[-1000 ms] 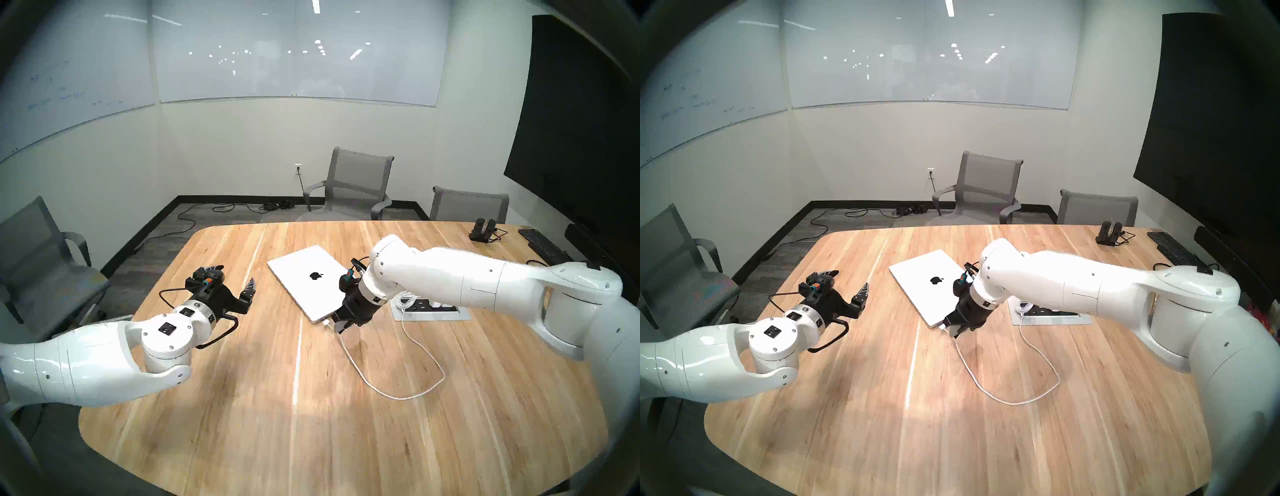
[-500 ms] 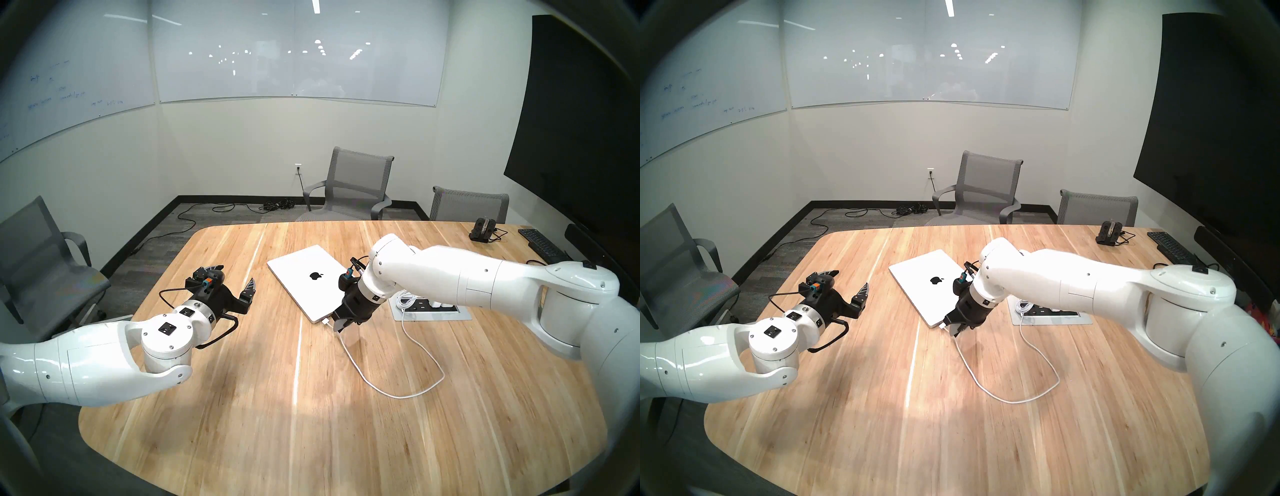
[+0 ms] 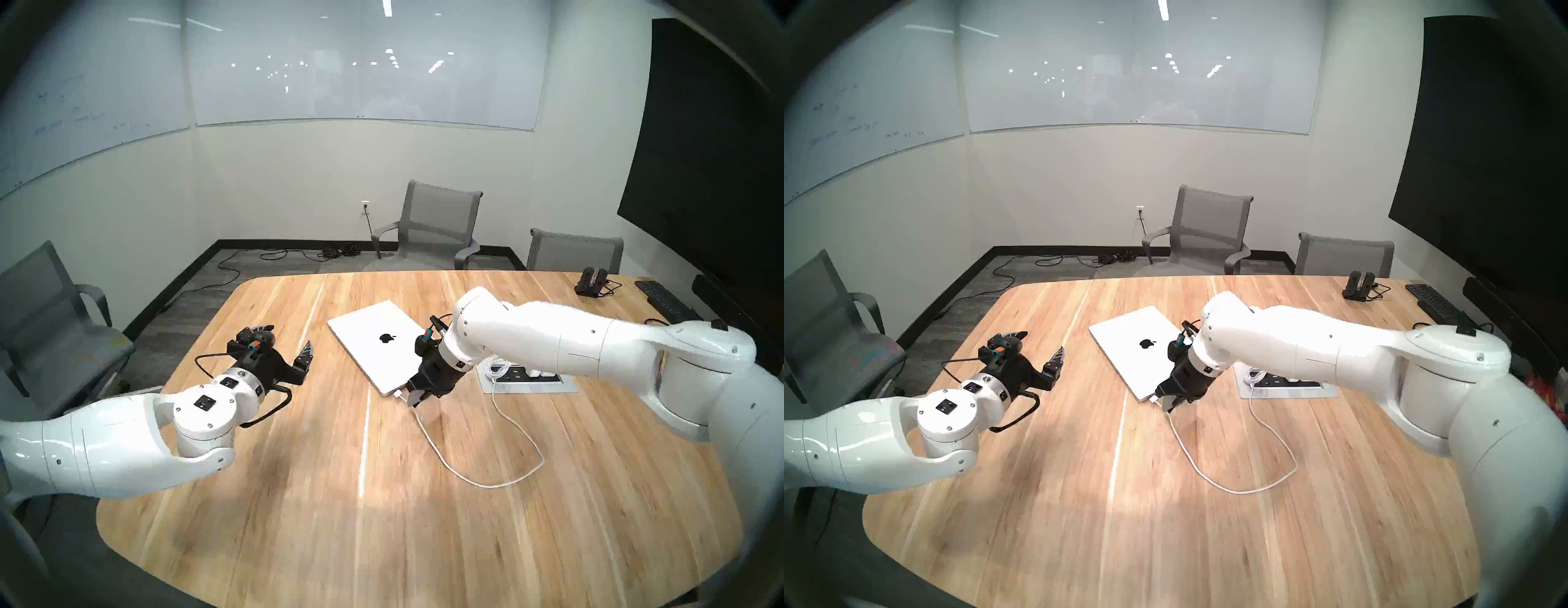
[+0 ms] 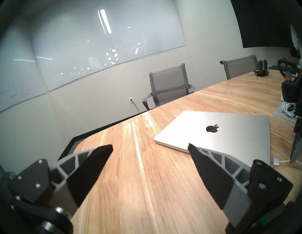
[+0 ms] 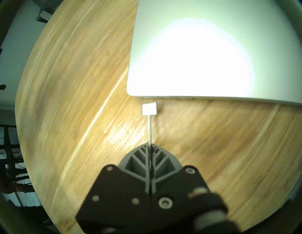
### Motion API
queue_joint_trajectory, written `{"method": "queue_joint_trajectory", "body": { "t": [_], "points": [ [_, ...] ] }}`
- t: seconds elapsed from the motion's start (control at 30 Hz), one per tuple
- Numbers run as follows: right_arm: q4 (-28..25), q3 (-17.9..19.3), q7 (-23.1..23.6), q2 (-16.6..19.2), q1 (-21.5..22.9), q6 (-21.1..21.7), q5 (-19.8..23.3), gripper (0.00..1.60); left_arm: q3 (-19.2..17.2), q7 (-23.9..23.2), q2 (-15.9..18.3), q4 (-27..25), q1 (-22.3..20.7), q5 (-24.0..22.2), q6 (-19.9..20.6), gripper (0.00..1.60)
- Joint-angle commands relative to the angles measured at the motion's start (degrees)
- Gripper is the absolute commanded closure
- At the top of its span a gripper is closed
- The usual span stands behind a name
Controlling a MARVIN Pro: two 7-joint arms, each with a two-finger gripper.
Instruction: Plug the charging cable into the port of a MacBook
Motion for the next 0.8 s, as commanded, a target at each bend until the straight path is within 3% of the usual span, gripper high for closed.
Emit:
{"method": "queue_joint_trajectory", "body": {
  "t": [0.0,0.77],
  "points": [
    [-0.4,0.5,0.2,-0.1,0.8,0.1,0.3,1.60,-0.8,-0.1,-0.1,-0.1,-0.8,-0.1,-0.2,0.00],
    [-0.4,0.4,0.1,0.0,0.8,0.1,0.3,1.60,-0.8,-0.1,-0.1,-0.1,-0.8,-0.1,-0.2,0.00]
  ]
}}
